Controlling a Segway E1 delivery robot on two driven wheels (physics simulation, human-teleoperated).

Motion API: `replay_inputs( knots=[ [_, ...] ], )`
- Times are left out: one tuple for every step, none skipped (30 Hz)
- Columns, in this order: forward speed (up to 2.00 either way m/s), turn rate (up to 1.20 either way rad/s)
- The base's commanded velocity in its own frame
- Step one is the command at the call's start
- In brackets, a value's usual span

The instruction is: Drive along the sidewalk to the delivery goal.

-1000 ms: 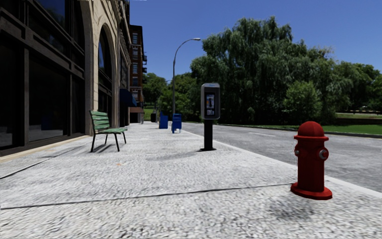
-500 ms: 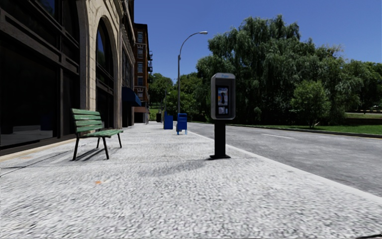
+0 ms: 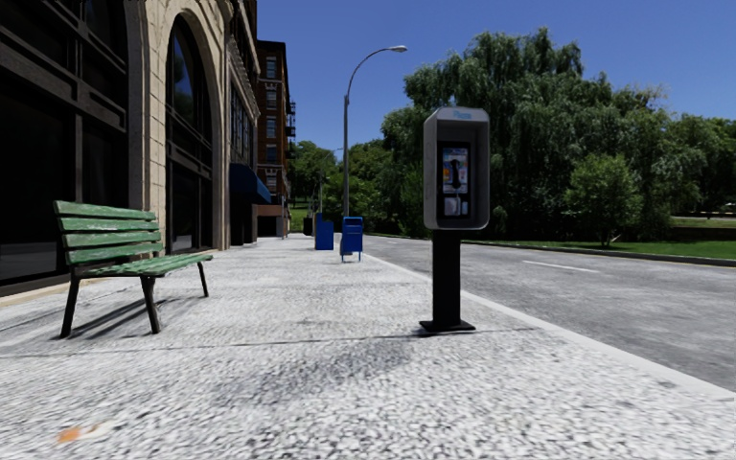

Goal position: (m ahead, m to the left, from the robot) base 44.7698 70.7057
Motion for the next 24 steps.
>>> replay_inputs(
  knots=[
    [2.0, 0.31],
    [2.0, 0.32],
    [2.0, 0.33],
    [2.0, 0.33],
    [2.0, 0.33],
    [2.0, 0.33],
    [2.0, 0.33],
    [2.0, 0.33],
    [2.0, 0.33],
    [2.0, 0.33],
    [2.0, 0.33],
    [2.0, 0.33],
    [2.0, 0.33],
    [2.0, 0.33],
    [2.0, 0.33],
    [2.0, 0.33],
    [2.0, 0.33],
    [2.0, 0.33],
    [2.0, 0.33],
    [2.0, 0.33],
    [2.0, 0.33],
    [2.0, 0.33],
    [2.0, 0.33],
    [2.0, 0.33]
  ],
)
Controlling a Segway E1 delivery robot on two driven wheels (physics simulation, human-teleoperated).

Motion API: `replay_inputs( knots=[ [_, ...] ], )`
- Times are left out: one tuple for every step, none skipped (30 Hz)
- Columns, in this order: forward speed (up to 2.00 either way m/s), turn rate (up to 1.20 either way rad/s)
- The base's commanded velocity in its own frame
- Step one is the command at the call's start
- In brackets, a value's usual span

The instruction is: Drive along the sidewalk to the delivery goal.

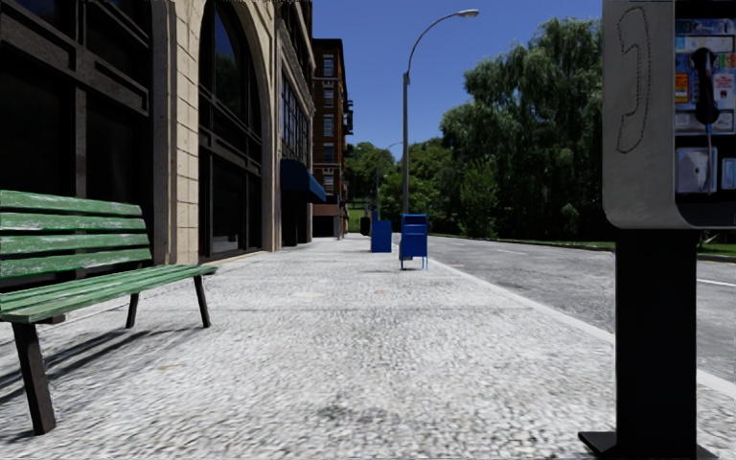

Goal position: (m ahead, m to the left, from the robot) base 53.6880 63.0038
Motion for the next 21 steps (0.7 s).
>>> replay_inputs(
  knots=[
    [2.0, 0.33],
    [2.0, 0.33],
    [2.0, 0.33],
    [2.0, 0.33],
    [2.0, 0.33],
    [2.0, 0.33],
    [2.0, 0.33],
    [2.0, 0.33],
    [2.0, 0.19],
    [2.0, 0.0],
    [2.0, 0.0],
    [2.0, 0.0],
    [2.0, 0.0],
    [2.0, 0.0],
    [2.0, 0.0],
    [2.0, 0.0],
    [2.0, 0.0],
    [2.0, 0.0],
    [2.0, 0.0],
    [2.0, 0.0],
    [2.0, 0.0]
  ],
)
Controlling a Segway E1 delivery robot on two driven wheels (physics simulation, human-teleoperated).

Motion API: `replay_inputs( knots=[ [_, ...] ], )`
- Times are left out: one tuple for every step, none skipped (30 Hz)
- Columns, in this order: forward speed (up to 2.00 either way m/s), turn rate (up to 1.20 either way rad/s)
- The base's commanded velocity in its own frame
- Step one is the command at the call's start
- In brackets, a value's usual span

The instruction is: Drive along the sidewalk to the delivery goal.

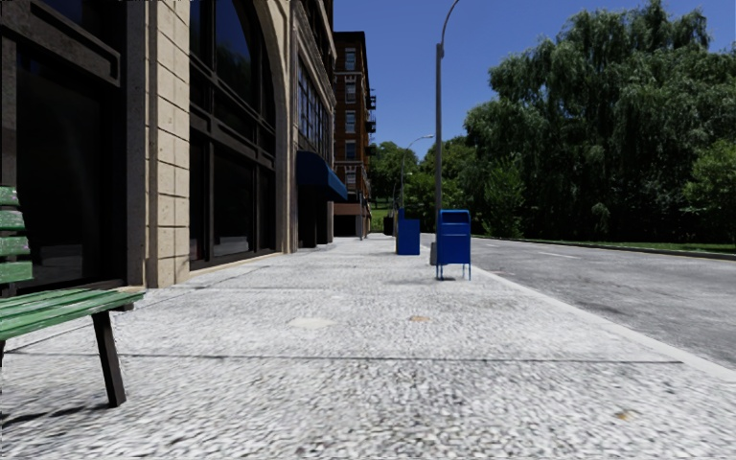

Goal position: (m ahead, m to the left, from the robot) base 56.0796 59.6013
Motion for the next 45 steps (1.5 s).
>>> replay_inputs(
  knots=[
    [2.0, 0.0],
    [2.0, 0.0],
    [2.0, 0.0],
    [2.0, 0.0],
    [2.0, 0.0],
    [2.0, 0.0],
    [2.0, 0.0],
    [2.0, 0.0],
    [2.0, 0.0],
    [2.0, 0.0],
    [2.0, 0.0],
    [2.0, 0.0],
    [2.0, 0.0],
    [2.0, 0.0],
    [2.0, 0.0],
    [2.0, 0.0],
    [2.0, 0.0],
    [2.0, 0.0],
    [2.0, 0.0],
    [2.0, 0.0],
    [2.0, 0.0],
    [2.0, 0.0],
    [2.0, 0.0],
    [2.0, 0.0],
    [2.0, 0.0],
    [2.0, 0.0],
    [2.0, 0.0],
    [2.0, 0.0],
    [2.0, 0.0],
    [2.0, 0.0],
    [2.0, 0.0],
    [2.0, 0.0],
    [2.0, 0.0],
    [2.0, 0.0],
    [2.0, 0.0],
    [2.0, 0.0],
    [2.0, 0.0],
    [2.0, 0.0],
    [2.0, 0.0],
    [2.0, 0.0],
    [2.0, 0.0],
    [2.0, 0.0],
    [2.0, 0.0],
    [2.0, 0.0],
    [2.0, 0.0]
  ],
)
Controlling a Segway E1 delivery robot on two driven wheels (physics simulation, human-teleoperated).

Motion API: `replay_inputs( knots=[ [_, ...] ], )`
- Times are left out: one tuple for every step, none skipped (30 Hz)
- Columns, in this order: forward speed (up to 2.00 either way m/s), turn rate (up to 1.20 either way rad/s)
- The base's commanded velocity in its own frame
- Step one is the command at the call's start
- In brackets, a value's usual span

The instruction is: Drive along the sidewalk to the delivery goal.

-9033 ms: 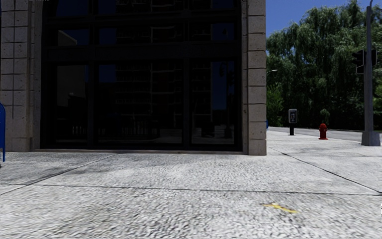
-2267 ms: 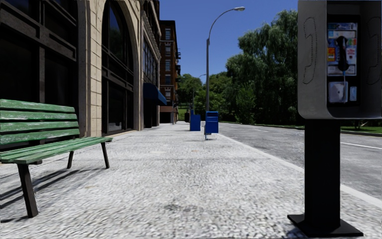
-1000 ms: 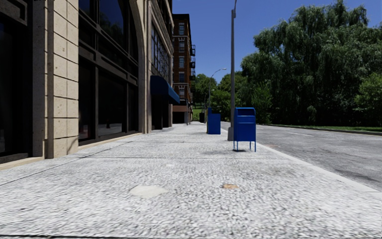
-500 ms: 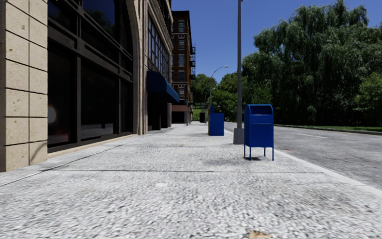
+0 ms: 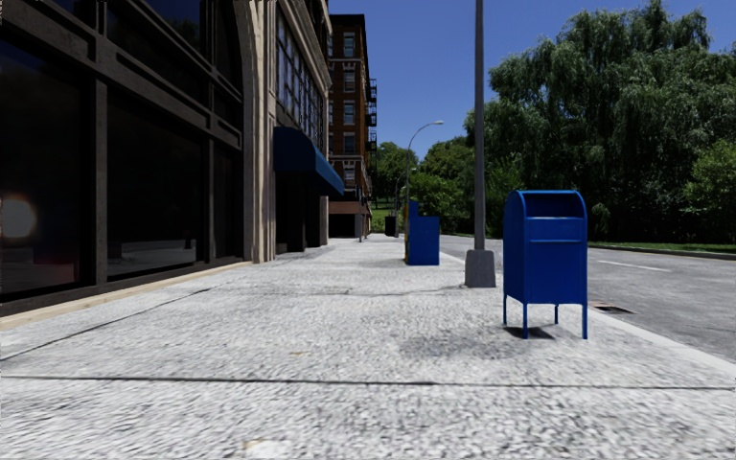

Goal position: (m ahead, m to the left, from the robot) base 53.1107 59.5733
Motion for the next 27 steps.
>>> replay_inputs(
  knots=[
    [2.0, 0.0],
    [2.0, 0.0],
    [2.0, 0.0],
    [2.0, 0.0],
    [2.0, 0.0],
    [2.0, 0.0],
    [2.0, 0.0],
    [2.0, 0.0],
    [2.0, 0.0],
    [2.0, 0.0],
    [2.0, 0.0],
    [2.0, 0.0],
    [2.0, 0.0],
    [2.0, 0.0],
    [2.0, 0.0],
    [2.0, 0.0],
    [2.0, 0.0],
    [2.0, 0.0],
    [2.0, 0.0],
    [2.0, 0.0],
    [2.0, 0.0],
    [2.0, 0.0],
    [2.0, 0.0],
    [2.0, 0.0],
    [2.0, 0.0],
    [2.0, 0.0],
    [2.0, 0.0]
  ],
)
